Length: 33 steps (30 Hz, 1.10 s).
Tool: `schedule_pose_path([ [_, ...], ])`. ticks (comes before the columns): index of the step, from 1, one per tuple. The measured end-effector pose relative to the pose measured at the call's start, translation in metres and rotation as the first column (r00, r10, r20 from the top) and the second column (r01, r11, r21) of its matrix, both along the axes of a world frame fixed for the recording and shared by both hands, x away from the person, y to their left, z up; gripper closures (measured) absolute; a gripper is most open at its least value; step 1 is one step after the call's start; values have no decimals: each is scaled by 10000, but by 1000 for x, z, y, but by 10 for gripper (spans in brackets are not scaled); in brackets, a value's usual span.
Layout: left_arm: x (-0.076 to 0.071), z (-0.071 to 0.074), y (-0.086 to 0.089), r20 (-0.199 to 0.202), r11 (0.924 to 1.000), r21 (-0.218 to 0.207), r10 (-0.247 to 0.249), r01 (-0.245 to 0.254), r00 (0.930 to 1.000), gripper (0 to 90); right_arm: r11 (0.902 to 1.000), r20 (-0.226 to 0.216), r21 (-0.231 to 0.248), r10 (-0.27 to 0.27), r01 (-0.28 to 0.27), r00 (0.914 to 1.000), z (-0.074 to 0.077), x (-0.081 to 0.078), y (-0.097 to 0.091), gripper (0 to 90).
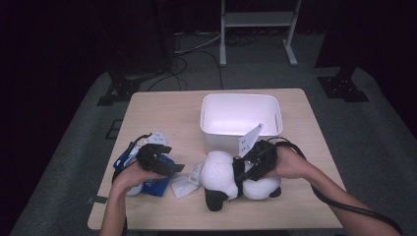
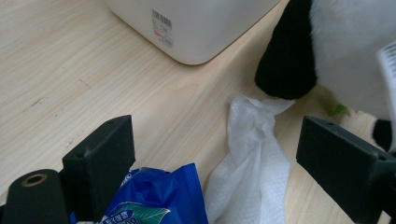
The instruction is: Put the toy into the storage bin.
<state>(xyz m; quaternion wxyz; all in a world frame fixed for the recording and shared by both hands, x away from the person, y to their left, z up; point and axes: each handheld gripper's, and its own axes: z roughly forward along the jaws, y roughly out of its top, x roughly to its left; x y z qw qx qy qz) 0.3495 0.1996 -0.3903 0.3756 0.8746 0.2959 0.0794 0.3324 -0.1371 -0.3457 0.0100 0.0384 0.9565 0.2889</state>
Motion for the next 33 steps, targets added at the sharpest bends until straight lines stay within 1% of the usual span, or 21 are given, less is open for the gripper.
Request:
schedule_pose_path([
  [3,0,0,0,-7,10000,-12,3,-3,10000,104,10000,18,85,3,-3,10000,6,-1,-1,484],
  [9,0,-1,0,-24,10000,-59,38,-38,10000,103,9997,129,241,14,-17,9999,23,-4,-4,483],
  [13,0,-1,0,-8,10000,-75,57,-57,10000,103,9997,139,238,-5,1,9999,34,-6,-6,482],
  [20,0,-2,0,-32,10000,-40,-14,14,10000,103,9988,262,484,-12,0,9997,54,-7,-11,479],
  [22,1,-2,-1,-56,10000,-57,-24,24,10000,103,9986,328,523,5,-22,9995,58,-7,-11,479],
  [25,1,-3,-1,-72,10000,-25,-51,51,10000,103,9988,311,496,29,-45,9995,64,-7,-12,478],
  [28,1,-2,0,-67,10000,-49,-5,5,10000,103,9987,378,501,94,-112,9992,69,-6,-11,478],
  [33,1,-2,1,-38,10000,-44,3,-3,10000,101,9982,358,584,91,-112,9993,76,-6,-11,477],
])
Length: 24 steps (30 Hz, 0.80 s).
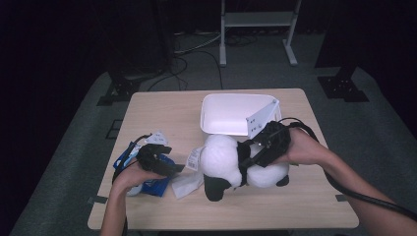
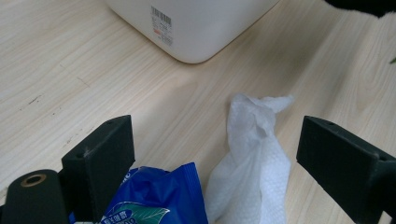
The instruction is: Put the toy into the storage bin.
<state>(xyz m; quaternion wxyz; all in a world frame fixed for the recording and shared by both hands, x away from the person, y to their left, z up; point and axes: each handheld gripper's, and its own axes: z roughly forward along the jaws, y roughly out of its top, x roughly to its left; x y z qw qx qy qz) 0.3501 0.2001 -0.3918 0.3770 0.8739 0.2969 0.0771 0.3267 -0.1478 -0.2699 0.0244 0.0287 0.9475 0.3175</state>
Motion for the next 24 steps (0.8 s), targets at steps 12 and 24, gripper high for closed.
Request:
schedule_pose_path([
  [12,0,1,1,3,9998,-157,84,-84,10000,96,10000,97,-86,-6,7,10000,24,4,2,473],
  [24,0,0,1,-88,9998,-194,15,-17,10000,88,9999,296,-79,-76,78,9995,45,13,3,469],
])
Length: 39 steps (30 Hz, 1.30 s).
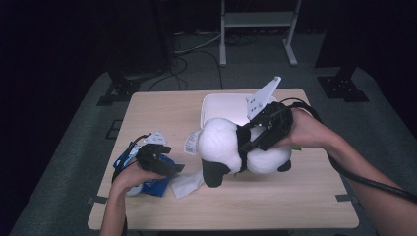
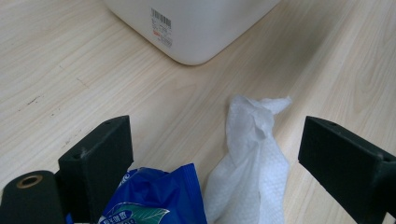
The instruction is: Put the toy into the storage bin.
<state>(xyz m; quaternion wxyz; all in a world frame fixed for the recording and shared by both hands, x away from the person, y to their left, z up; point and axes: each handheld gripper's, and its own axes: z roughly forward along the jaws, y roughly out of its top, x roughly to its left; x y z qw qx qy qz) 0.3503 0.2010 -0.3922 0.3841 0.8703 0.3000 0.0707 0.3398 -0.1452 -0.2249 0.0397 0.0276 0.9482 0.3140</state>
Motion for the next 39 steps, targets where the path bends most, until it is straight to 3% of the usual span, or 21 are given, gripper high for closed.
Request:
schedule_pose_path([
  [30,1,-2,1,-36,10000,-32,-22,21,10000,88,9977,233,134,-672,669,9975,33,37,-12,462],
  [39,2,-3,-1,-88,10000,-46,-20,20,10000,88,9960,274,127,-884,881,9957,35,51,-17,462],
])
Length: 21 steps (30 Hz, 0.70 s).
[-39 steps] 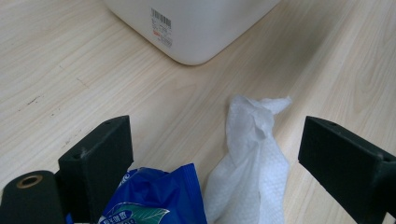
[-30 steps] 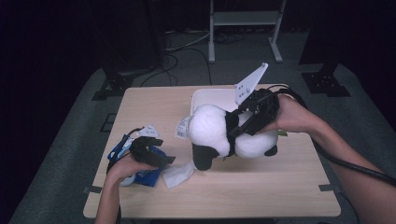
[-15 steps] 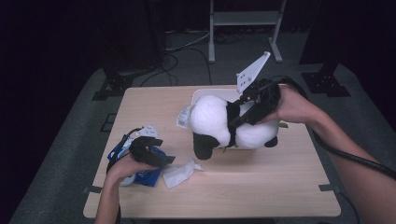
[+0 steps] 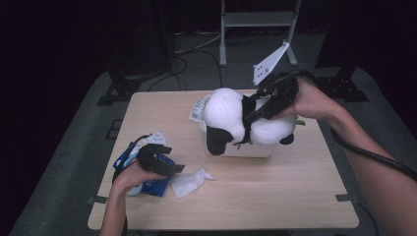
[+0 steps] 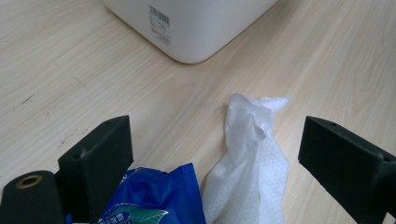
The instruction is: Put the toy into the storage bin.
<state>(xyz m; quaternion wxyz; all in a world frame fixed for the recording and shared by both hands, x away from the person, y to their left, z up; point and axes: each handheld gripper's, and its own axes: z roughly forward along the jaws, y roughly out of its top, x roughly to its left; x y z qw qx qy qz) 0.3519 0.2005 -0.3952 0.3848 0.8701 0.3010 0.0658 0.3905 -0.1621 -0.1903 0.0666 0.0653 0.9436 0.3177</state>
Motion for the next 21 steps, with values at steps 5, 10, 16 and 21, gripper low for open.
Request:
schedule_pose_path([
  [5,0,0,-1,-7,10000,22,-23,23,10000,88,9999,19,50,-160,160,9999,3,8,-4,462],
  [10,0,0,0,3,10000,14,1,-1,10000,88,9995,72,26,-299,299,9995,4,16,-4,461],
  [16,0,0,0,-10,10000,-20,-7,7,10000,88,9990,109,21,-456,456,9989,7,25,-4,462],
  [21,0,1,1,11,10000,14,-15,15,10000,88,9985,146,61,-553,553,9984,10,32,-5,461],
])
